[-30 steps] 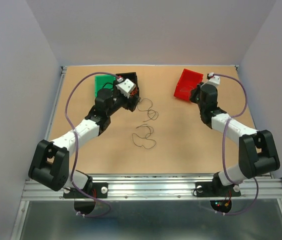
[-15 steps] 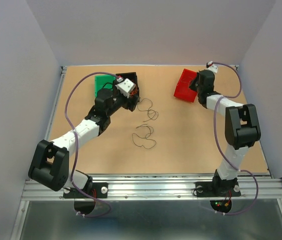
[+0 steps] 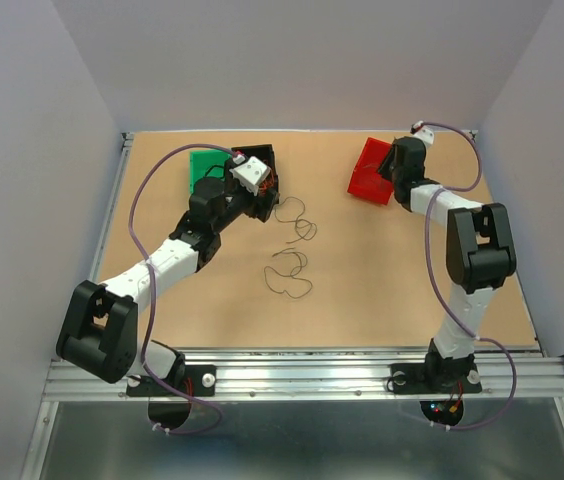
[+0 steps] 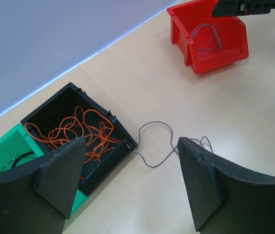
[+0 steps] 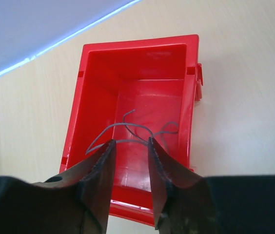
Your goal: Untangle the cables
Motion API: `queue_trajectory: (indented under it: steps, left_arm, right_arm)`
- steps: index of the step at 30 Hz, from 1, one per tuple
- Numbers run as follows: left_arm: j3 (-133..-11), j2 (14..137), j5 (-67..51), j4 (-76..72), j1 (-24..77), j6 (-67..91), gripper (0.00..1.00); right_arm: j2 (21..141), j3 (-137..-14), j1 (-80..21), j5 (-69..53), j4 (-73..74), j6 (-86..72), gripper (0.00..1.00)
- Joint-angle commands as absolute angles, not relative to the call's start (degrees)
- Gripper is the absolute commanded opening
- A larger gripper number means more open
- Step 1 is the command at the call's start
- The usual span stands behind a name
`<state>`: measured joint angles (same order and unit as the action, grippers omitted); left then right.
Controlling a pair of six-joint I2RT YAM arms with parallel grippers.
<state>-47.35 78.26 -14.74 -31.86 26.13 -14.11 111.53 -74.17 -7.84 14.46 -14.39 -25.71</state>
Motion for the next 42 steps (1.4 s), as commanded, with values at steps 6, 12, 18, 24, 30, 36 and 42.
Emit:
queue_trajectory:
  steps: [6, 12, 18, 24, 30, 36, 42]
  left_arm:
    - [-46.76, 75.41, -14.41, -35.16, 26.10, -14.59, 0.88]
    - [-46.76, 75.15, -14.33, -35.16, 26.10, -14.68, 0.88]
    - [-46.67, 75.24, -14.41, -35.24, 26.10, -14.76, 0.87]
    - [-46.58, 74.97, -14.33, -35.16, 26.10, -14.76, 0.88]
    - [-46.32, 74.09, -14.50, -35.07, 26.19, -14.50, 0.88]
    - [-46.23, 73.92, -14.85, -34.98, 26.19, -14.50, 0.88]
    - [-46.41, 74.35, -14.85, -34.89, 26.19, -14.50, 0.88]
  right_arm:
    - [99.94, -69.45, -7.56, 13.28, -15.03, -22.77, 0.61]
    - [94.67, -65.39, -7.56, 9.76, -15.12, -21.10, 0.71]
    - [94.66, -64.25, -7.73, 0.73, -14.33, -19.43, 0.71]
    - [93.78, -62.23, -12.04, 2.63, -9.59, -18.19, 0.76]
    - [97.46, -59.86, -12.04, 8.35, -6.33, -22.58, 0.64]
    - [103.70, -60.91, -12.13, 7.56, -8.95, -25.13, 0.59]
    - [108.45, -62.40, -12.13, 9.93, -11.69, -26.80, 0.54]
